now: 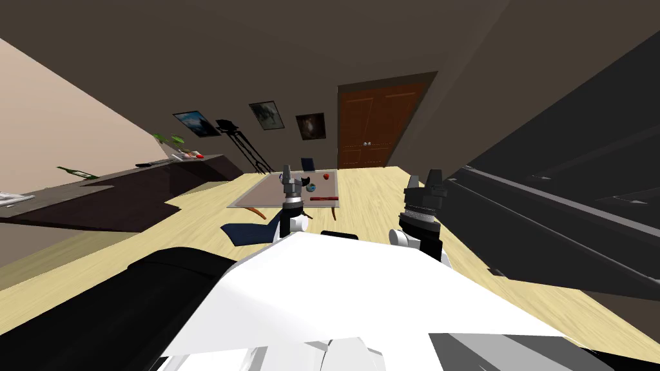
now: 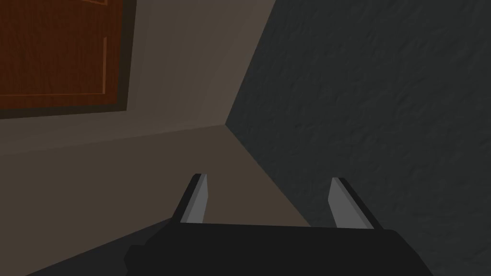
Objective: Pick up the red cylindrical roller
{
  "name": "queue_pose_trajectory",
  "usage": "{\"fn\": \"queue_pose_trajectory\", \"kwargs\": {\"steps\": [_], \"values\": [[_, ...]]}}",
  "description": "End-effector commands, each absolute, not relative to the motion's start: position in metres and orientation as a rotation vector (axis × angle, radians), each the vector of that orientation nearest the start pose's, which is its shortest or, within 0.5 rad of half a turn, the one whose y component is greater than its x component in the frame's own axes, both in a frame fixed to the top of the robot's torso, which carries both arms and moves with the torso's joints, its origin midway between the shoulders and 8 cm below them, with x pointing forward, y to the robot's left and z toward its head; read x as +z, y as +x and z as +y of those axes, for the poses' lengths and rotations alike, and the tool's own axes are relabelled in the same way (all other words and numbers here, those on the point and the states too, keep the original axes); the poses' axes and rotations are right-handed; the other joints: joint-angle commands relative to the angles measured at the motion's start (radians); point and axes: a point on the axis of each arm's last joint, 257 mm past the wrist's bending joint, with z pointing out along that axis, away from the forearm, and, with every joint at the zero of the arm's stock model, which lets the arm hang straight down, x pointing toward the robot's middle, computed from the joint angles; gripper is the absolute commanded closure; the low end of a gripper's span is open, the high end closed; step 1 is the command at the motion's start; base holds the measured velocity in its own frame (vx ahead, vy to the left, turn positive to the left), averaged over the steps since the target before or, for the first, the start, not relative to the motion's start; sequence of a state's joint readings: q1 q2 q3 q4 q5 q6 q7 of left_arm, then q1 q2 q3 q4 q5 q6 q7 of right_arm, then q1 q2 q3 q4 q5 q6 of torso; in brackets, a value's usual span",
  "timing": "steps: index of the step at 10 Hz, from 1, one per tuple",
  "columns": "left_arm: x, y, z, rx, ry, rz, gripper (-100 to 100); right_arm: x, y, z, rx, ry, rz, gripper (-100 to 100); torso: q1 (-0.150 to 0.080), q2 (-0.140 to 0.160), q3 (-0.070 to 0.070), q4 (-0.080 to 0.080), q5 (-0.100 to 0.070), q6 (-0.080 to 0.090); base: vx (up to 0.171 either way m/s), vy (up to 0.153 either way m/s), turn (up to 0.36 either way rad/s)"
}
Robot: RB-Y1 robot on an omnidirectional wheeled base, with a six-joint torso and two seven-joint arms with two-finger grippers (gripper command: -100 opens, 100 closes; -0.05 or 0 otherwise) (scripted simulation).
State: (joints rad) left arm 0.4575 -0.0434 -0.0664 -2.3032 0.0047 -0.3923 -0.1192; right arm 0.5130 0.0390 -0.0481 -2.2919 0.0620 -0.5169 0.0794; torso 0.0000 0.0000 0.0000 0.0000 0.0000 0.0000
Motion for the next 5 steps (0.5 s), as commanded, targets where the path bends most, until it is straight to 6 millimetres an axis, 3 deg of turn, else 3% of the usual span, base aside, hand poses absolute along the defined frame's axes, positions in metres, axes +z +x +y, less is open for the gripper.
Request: {"fn": "queue_pose_trajectory", "kwargs": {"steps": [1, 4, 5], "values": [[0.021, 0.367, 0.254, -1.273, -0.672, 0.690, -100, 0.029, 0.335, -0.292, 1.138, 0.598, 0.623, 0, 0.000, 0.000, 0.000, 0.000, 0.000, 0.000, 0.002, -0.008, -0.051], [-0.005, 0.385, 0.248, -1.289, -0.681, 0.803, -100, 0.029, 0.335, -0.292, 1.138, 0.598, 0.623, 0, -0.001, 0.000, 0.000, 0.000, 0.000, 0.000, 0.003, -0.020, -0.098], [-0.005, 0.385, 0.248, -1.288, -0.678, 0.806, -100, 0.029, 0.335, -0.292, 1.138, 0.598, 0.623, 0, -0.001, 0.000, 0.000, 0.000, 0.000, 0.000, 0.001, -0.018, -0.051]]}}
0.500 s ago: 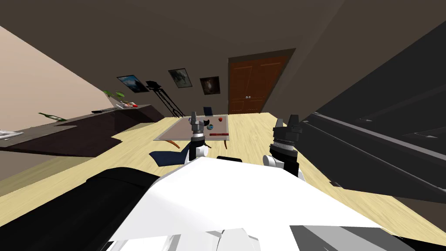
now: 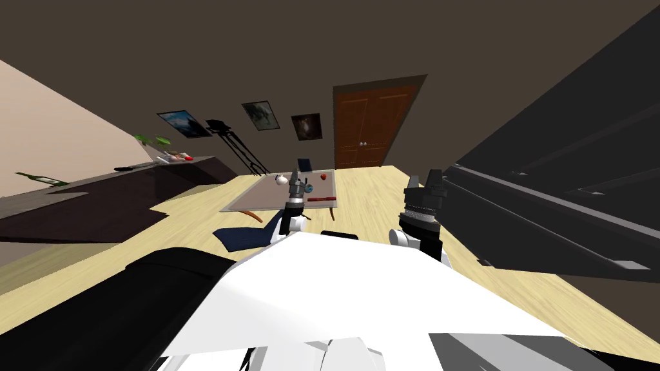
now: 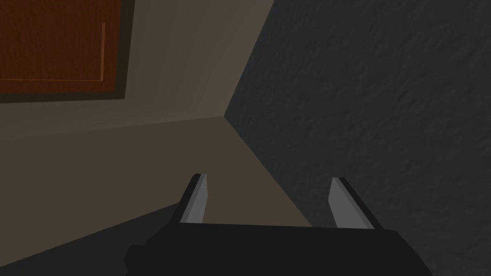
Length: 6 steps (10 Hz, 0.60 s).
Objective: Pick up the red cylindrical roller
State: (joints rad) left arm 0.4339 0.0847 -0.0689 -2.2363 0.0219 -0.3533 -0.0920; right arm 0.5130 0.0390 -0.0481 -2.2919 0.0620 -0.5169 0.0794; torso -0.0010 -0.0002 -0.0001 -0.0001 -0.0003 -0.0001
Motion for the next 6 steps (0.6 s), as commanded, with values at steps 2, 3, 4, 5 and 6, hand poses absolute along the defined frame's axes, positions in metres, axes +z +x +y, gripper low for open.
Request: {"fn": "queue_pose_trajectory", "kwargs": {"steps": [2, 3, 4, 5, 6], "values": [[-0.032, 0.401, 0.247, -1.300, -0.720, 0.883, -100, 0.029, 0.335, -0.292, 1.138, 0.598, 0.623, 0, 0.000, 0.000, 0.000, 0.000, 0.000, 0.000, 0.001, -0.023, -0.131], [-0.046, 0.409, 0.247, -1.306, -0.750, 0.921, -100, 0.029, 0.335, -0.292, 1.138, 0.598, 0.623, 0, -0.001, 0.000, 0.000, 0.000, 0.000, 0.000, 0.001, -0.030, -0.219], [-0.047, 0.409, 0.248, -1.306, -0.751, 0.921, -100, 0.029, 0.335, -0.292, 1.138, 0.598, 0.623, 0, -0.001, 0.000, 0.000, 0.000, 0.000, 0.000, -0.001, -0.023, -0.061], [-0.063, 0.418, 0.249, -1.311, -0.788, 0.959, -100, 0.029, 0.335, -0.292, 1.138, 0.598, 0.623, 0, 0.000, 0.000, 0.000, 0.000, 0.000, 0.000, 0.001, -0.032, -0.145], [-0.077, 0.426, 0.250, -1.319, -0.824, 0.990, -100, 0.029, 0.335, -0.292, 1.138, 0.598, 0.623, 0, -0.001, 0.000, 0.000, 0.000, 0.000, 0.000, 0.003, -0.040, -0.230]]}}
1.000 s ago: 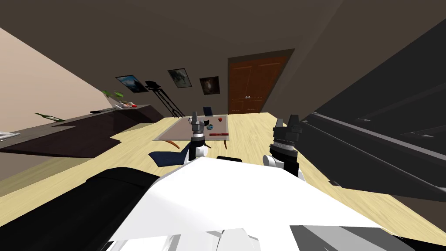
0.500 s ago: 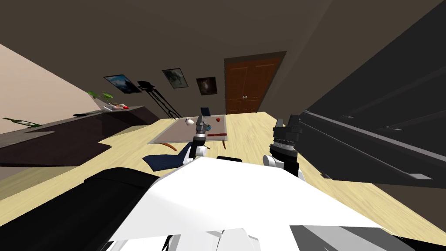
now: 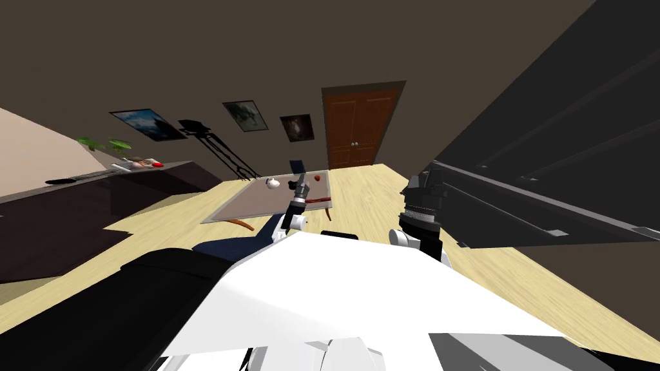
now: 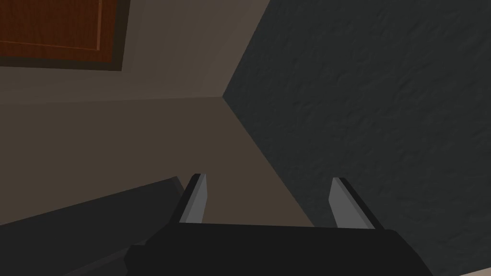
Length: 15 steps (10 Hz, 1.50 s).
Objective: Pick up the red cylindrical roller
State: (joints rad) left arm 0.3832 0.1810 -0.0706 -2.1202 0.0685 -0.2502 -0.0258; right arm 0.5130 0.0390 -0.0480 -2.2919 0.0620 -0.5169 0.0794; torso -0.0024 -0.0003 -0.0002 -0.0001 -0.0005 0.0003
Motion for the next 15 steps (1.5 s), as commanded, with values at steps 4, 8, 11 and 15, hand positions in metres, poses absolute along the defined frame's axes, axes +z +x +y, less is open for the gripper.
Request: {"fn": "queue_pose_trajectory", "kwargs": {"steps": [4, 8, 11, 15], "values": [[-0.119, 0.444, 0.255, -1.320, -0.929, 1.067, -100, 0.029, 0.335, -0.292, 1.138, 0.598, 0.623, 0, 0.000, 0.000, 0.000, 0.000, 0.000, 0.000, 0.002, -0.031, -0.153], [-0.174, 0.465, 0.262, -1.321, -1.097, 1.153, -100, 0.029, 0.335, -0.292, 1.138, 0.598, 0.623, 0, 0.001, 0.000, 0.000, 0.000, 0.000, 0.000, 0.003, -0.030, -0.190], [-0.222, 0.474, 0.272, -1.299, -1.237, 1.209, -100, 0.029, 0.335, -0.292, 1.138, 0.598, 0.623, 0, 0.000, 0.000, 0.000, 0.000, 0.000, -0.001, 0.011, -0.032, -0.174], [-0.268, 0.478, 0.281, -1.265, -1.380, 1.255, -100, 0.029, 0.335, -0.292, 1.138, 0.598, 0.623, 0, 0.002, 0.000, 0.000, 0.000, 0.000, -0.001, 0.012, -0.015, -0.125]]}}
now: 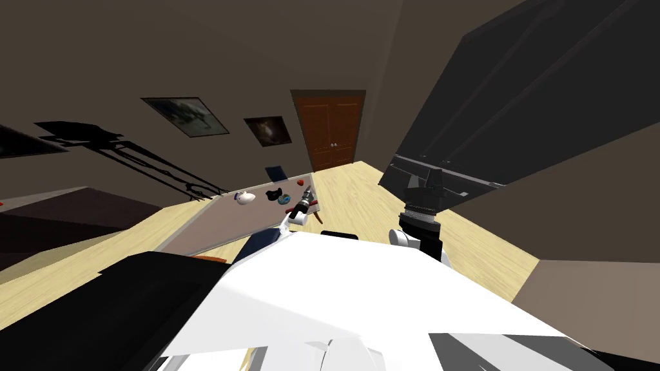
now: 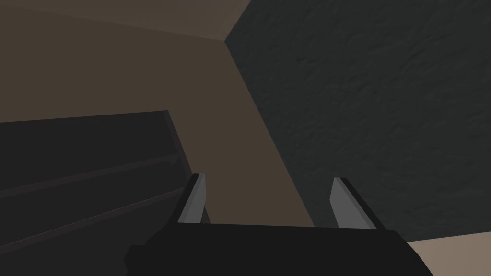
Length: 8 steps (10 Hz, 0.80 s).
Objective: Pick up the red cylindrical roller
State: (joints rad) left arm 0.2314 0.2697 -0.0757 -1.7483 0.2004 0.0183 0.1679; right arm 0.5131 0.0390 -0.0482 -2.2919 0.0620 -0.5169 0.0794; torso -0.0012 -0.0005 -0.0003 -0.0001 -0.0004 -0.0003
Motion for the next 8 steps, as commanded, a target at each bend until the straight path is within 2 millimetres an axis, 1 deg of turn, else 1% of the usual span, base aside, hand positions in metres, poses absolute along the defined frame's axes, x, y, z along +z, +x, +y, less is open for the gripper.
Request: {"fn": "queue_pose_trajectory", "kwargs": {"steps": [1, 2, 3, 4, 5, 6, 7, 8], "values": [[-0.281, 0.479, 0.284, -1.258, -1.434, 1.265, -100, 0.029, 0.335, -0.292, 1.138, 0.598, 0.623, 0, 0.000, 0.000, 0.000, 0.000, 0.000, 0.000, 0.024, -0.025, -0.256], [-0.289, 0.478, 0.286, -1.245, -1.448, 1.273, -100, 0.029, 0.335, -0.292, 1.138, 0.598, 0.623, 0, 0.000, 0.000, 0.000, 0.000, 0.000, 0.000, 0.020, -0.014, -0.099], [-0.290, 0.478, 0.287, -1.243, -1.450, 1.274, -100, 0.029, 0.335, -0.292, 1.138, 0.598, 0.623, 0, 0.000, 0.000, 0.000, 0.000, 0.000, -0.001, 0.008, -0.006, 0.021], [-0.312, 0.476, 0.293, -1.216, -1.520, 1.290, -100, 0.029, 0.335, -0.292, 1.138, 0.598, 0.623, 0, 0.001, 0.000, 0.000, 0.000, 0.000, -0.001, 0.015, -0.012, -0.104], [-0.325, 0.475, 0.298, -1.201, -1.573, 1.297, -100, 0.029, 0.335, -0.292, 1.138, 0.598, 0.623, 0, 0.000, 0.000, 0.000, 0.000, 0.000, 0.000, 0.029, -0.016, -0.289], [-0.334, 0.473, 0.301, -1.184, -1.589, 1.305, -100, 0.029, 0.335, -0.292, 1.138, 0.598, 0.623, 0, 0.000, -0.001, 0.000, 0.000, 0.000, 0.000, 0.024, -0.001, -0.086], [-0.350, 0.470, 0.307, -1.159, -1.646, 1.312, -100, 0.029, 0.335, -0.292, 1.138, 0.598, 0.623, 0, 0.001, -0.001, 0.000, 0.000, 0.000, -0.001, 0.027, -0.003, -0.096], [-0.356, 0.468, 0.310, -1.147, -1.658, 1.317, -100, 0.029, 0.335, -0.292, 1.138, 0.598, 0.623, 0, 0.001, -0.001, 0.000, 0.000, 0.000, 0.000, 0.024, 0.002, -0.063]]}}
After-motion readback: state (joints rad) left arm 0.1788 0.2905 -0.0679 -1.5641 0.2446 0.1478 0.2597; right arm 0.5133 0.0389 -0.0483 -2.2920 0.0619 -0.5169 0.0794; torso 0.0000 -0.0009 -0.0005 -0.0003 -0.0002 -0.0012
